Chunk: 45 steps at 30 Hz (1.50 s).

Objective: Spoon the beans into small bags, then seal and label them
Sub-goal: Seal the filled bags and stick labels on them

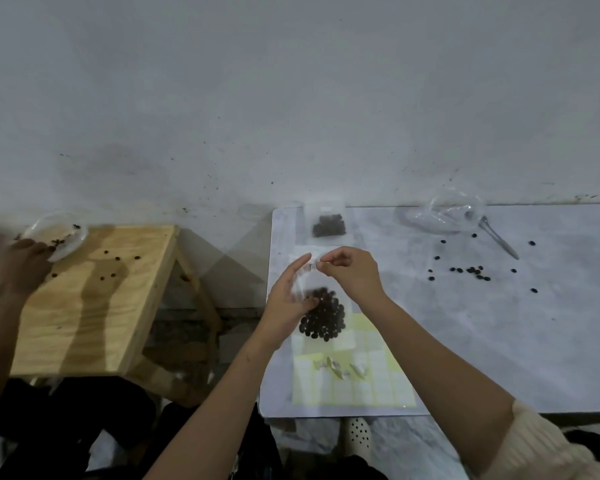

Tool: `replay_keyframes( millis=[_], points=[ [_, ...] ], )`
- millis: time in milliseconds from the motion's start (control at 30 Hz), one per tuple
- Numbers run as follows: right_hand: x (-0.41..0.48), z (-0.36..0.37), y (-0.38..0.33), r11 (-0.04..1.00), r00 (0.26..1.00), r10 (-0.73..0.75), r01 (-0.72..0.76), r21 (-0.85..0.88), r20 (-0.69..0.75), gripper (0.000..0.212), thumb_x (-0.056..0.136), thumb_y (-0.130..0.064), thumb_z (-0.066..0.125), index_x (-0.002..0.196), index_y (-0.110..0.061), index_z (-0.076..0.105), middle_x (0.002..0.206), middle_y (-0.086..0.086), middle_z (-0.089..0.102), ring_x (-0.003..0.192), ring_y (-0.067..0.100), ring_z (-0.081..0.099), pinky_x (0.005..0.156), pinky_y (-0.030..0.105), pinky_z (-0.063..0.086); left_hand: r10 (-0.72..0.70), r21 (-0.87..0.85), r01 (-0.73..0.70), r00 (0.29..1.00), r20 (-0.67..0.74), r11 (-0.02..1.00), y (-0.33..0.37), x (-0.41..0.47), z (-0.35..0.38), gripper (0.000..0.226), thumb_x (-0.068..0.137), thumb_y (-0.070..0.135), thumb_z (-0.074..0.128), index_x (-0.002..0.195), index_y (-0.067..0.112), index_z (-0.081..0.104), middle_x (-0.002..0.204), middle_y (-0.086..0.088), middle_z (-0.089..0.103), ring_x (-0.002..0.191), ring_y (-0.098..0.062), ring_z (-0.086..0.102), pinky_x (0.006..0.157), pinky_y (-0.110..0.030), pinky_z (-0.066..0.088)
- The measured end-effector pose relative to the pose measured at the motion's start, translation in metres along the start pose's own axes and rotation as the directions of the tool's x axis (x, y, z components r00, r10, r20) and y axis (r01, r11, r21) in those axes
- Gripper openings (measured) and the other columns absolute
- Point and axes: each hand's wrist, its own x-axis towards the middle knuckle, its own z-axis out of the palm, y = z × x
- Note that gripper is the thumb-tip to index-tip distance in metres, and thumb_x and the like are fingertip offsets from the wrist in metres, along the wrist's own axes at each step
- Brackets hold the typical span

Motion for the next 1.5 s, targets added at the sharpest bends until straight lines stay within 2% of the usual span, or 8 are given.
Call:
replay_keyframes(
  millis=[267, 567, 733, 867, 1000, 1133, 1267, 1500],
  points=[
    [0.002, 0.001, 0.000, 0.999, 0.999, 0.032, -0.031, 0.011, -0.031, 0.010, 0.073, -0.015, 0.077, 0.072, -0.016, 0.068, 0.071, -0.005, 0.067, 0.073, 0.013, 0.064, 0.073, 0.021, 0.050, 0.014, -0.011, -0.015, 0.999, -0.032, 1.000, 0.003, 0.000, 0.009, 0.073, 0.080, -0.014, 0.060, 0.133, 0.033, 0.044, 0.137, 0.019, 0.043, 0.134, -0.002, 0.033, 0.113, -0.037, 0.032],
    [0.003, 0.004, -0.003, 0.997, 0.998, -0.009, 0.005, -0.082, -0.054, 0.009, 0.075, -0.017, 0.076, 0.074, -0.016, 0.067, 0.070, -0.009, 0.065, 0.068, 0.003, 0.061, 0.062, 0.002, 0.044, 0.033, -0.014, -0.034, 0.999, -0.043, 0.999, 0.005, 0.001, 0.009, 0.074, 0.079, -0.013, 0.061, 0.130, 0.038, 0.044, 0.140, 0.013, 0.043, 0.135, -0.002, 0.032, 0.115, -0.040, 0.028],
    [0.001, 0.009, -0.007, 0.996, 0.994, -0.025, 0.016, -0.082, -0.110, 0.012, 0.074, -0.015, 0.076, 0.076, -0.015, 0.065, 0.072, -0.007, 0.063, 0.067, 0.004, 0.059, 0.059, 0.005, 0.043, 0.054, -0.026, -0.055, 0.997, -0.047, 0.998, 0.007, 0.003, 0.010, 0.074, 0.079, -0.015, 0.059, 0.132, 0.035, 0.044, 0.136, 0.011, 0.046, 0.131, 0.000, 0.037, 0.110, -0.031, 0.035],
    [0.003, 0.010, -0.010, 0.988, 0.986, -0.019, -0.007, -0.152, -0.164, 0.050, 0.067, -0.031, 0.082, 0.107, -0.019, 0.055, 0.106, -0.001, 0.048, 0.093, 0.011, 0.053, 0.071, 0.009, 0.040, 0.066, -0.076, -0.071, 0.996, -0.068, 0.995, 0.012, 0.003, 0.004, 0.072, 0.079, -0.017, 0.058, 0.131, 0.031, 0.045, 0.130, 0.010, 0.048, 0.127, -0.001, 0.040, 0.091, -0.011, 0.042],
    [0.008, 0.000, -0.014, 0.990, 0.988, 0.139, -0.139, 0.008, -0.063, 0.087, 0.060, -0.035, 0.086, 0.130, -0.019, 0.037, 0.113, 0.003, 0.051, 0.106, 0.017, 0.052, 0.088, 0.027, 0.044, 0.072, -0.161, -0.080, 0.996, -0.055, 0.984, 0.017, 0.007, -0.005, 0.067, 0.080, -0.015, 0.059, 0.129, 0.029, 0.050, 0.132, 0.000, 0.050, 0.116, -0.015, 0.056, 0.074, -0.022, 0.054],
    [0.012, -0.004, -0.016, 0.981, 0.988, 0.150, -0.152, 0.124, 0.024, 0.074, 0.064, -0.024, 0.085, 0.121, -0.021, 0.040, 0.108, 0.013, 0.063, 0.092, 0.019, 0.063, 0.080, 0.024, 0.049, 0.028, -0.228, -0.071, 0.982, -0.185, 0.971, 0.030, 0.015, 0.000, 0.035, 0.088, 0.004, 0.061, 0.119, 0.019, 0.059, 0.113, -0.009, 0.066, 0.105, -0.021, 0.064, 0.087, -0.032, 0.054],
    [0.015, -0.008, -0.019, 0.982, 0.992, 0.110, -0.118, 0.150, 0.059, 0.062, 0.069, -0.013, 0.082, 0.116, -0.017, 0.041, 0.087, 0.011, 0.068, 0.062, 0.002, 0.063, 0.058, 0.008, 0.047, 0.000, -0.217, -0.072, 0.949, -0.316, 0.974, 0.035, 0.029, 0.005, 0.028, 0.083, 0.003, 0.067, 0.110, 0.011, 0.064, 0.090, -0.011, 0.071, 0.088, -0.018, 0.068, 0.083, -0.028, 0.055],
    [0.035, -0.016, -0.012, 0.992, 0.997, 0.073, -0.073, 0.100, 0.001, 0.048, 0.075, -0.003, 0.072, 0.108, -0.017, 0.040, 0.088, 0.023, 0.068, 0.084, 0.027, 0.067, 0.083, 0.037, 0.053, -0.028, -0.176, -0.030, 0.947, -0.321, 0.984, 0.031, 0.057, 0.013, 0.024, 0.084, -0.001, 0.064, 0.099, 0.018, 0.067, 0.081, -0.004, 0.070, 0.073, -0.010, 0.066, 0.073, -0.022, 0.055]
  ],
)
